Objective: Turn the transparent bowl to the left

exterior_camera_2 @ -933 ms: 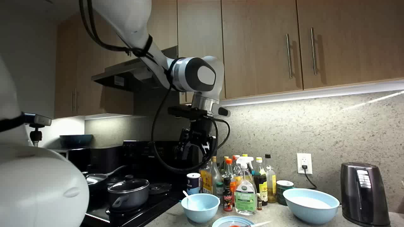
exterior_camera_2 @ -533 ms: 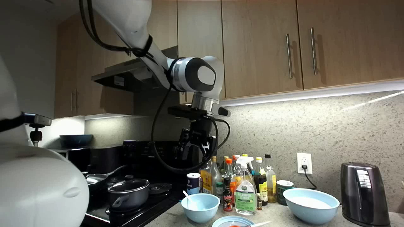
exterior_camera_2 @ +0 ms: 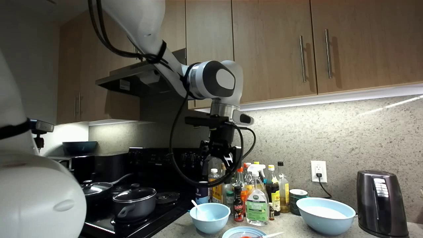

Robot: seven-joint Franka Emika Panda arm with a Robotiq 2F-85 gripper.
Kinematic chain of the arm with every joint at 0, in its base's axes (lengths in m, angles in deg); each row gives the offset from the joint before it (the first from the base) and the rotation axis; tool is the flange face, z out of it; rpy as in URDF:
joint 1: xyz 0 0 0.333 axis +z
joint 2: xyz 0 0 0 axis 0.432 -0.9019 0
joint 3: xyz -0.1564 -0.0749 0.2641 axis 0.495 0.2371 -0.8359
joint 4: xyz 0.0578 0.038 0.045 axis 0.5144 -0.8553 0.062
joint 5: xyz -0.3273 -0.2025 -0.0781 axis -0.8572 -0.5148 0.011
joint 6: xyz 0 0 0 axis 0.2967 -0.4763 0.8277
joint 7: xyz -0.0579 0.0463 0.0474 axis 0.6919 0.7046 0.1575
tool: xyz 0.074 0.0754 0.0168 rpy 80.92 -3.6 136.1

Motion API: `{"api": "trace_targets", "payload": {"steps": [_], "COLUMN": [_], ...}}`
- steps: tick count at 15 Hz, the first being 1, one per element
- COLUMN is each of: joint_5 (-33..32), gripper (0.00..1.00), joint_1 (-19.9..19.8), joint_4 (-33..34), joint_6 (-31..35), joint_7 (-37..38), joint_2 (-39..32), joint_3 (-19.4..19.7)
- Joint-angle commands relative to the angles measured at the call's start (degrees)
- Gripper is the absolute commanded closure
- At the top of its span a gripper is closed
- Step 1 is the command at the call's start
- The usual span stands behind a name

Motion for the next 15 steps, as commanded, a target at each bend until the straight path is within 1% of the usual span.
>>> {"api": "trace_targets", "payload": {"steps": [1,3,6,7,8,10,14,15], "joint_5": [-4.88,-6.73,-7.20,-6.23,-6.13,-6.13,-6.13,-6.12], "gripper": [0.00,0.00,0.00,0.00,0.00,0.00,0.00,0.00], "joint_1": [-4.76,-7.12,-9.98,-10.21,-9.54,-10.12,-10.07,-10.01], "joint_4": [-0.88,-0.73,0.36,0.95,-0.20,0.17,0.67,2.08], "joint_6": [0.23,0.54,0.60,-0.67,0.00,0.00,-0.03,0.52], "joint_7": [1.78,2.37,4.14,3.89,1.85,1.95,2.36,2.70], "joint_2": [-1.86,-3.72,-7.73,-8.71,-6.29,-8.06,-8.79,-10.09], "joint_3": [1.68,3.29,5.69,6.28,5.95,6.76,6.67,6.62]}}
